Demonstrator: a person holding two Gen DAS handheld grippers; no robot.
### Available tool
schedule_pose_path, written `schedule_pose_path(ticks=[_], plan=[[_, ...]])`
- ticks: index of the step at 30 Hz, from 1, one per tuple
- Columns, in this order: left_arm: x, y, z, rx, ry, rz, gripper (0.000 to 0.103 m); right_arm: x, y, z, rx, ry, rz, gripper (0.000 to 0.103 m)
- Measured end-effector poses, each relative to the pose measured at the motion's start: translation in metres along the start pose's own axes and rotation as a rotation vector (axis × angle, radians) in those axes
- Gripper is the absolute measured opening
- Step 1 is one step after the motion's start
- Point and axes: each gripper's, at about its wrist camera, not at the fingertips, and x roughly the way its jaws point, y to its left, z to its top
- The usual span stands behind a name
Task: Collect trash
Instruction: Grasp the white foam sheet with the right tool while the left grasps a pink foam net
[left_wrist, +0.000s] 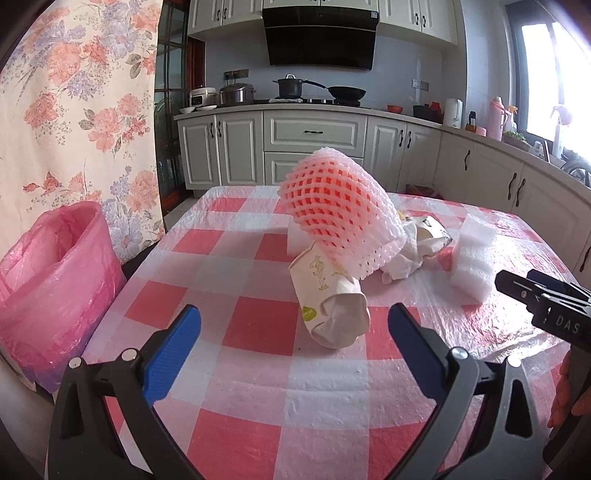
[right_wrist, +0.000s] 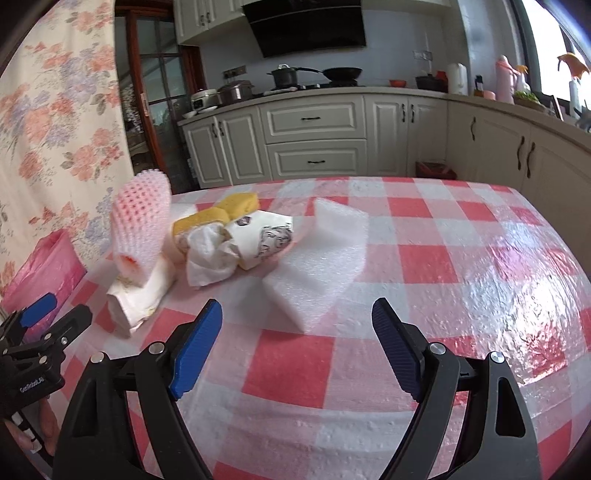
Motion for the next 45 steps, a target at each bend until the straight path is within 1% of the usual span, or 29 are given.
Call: schedule_pose_path(ticks=[6,9,14,21,25,27,30,33,34,36,37,39,45], plan=[[0.009,0.003,0.005,0.009,0.012,0.017,0.098,0.010,-0.007,0.003,0.023,0.028,-0.026,0.079],[0.012,0.003,0.007,0.022,0.009,0.027,0.098,0.015,-0.006,0.007,0.020,0.027,-0.048,0.079],[0.022,0.004,0.010,0.018,0.044,0.006,0.098,0.023,-0.006,0.012,0.033,0.032,-0.060,0.081],[0.027,0.010,0.014,-0.013,0.039,-0.002,0.098,0.040,0.001,0.024,0.032,0.042,-0.070,0.082],[0.022,0.008,0.013,-0.012,0.014,-0.018,0.098,0.053,0.006,0.031,0.031,0.059,-0.096,0.082],[0.022,0.005,0.014,-0.009,0.007,-0.039,0.098,0.059,0.005,0.035,0.038,0.067,-0.112,0.082],[0.025,-0.002,0.017,0.004,0.007,-0.048,0.098,0.071,-0.003,0.039,0.063,0.107,-0.128,0.082],[0.026,-0.011,0.024,0.017,-0.015,-0.060,0.098,0.080,-0.011,0.040,0.090,0.147,-0.131,0.082],[0.027,-0.014,0.026,0.019,-0.018,-0.065,0.098,0.082,-0.016,0.040,0.105,0.157,-0.119,0.080],[0.029,-0.019,0.037,0.007,-0.028,-0.078,0.098,0.082,-0.022,0.039,0.119,0.162,-0.077,0.062],[0.030,-0.019,0.041,-0.001,-0.031,-0.082,0.098,0.080,-0.023,0.039,0.105,0.159,-0.066,0.062],[0.036,-0.021,0.053,-0.028,-0.034,-0.093,0.098,0.075,-0.023,0.039,0.079,0.145,-0.081,0.061],[0.065,-0.026,0.083,-0.105,-0.006,-0.033,0.098,0.056,-0.034,0.027,0.068,0.132,-0.063,0.060]])
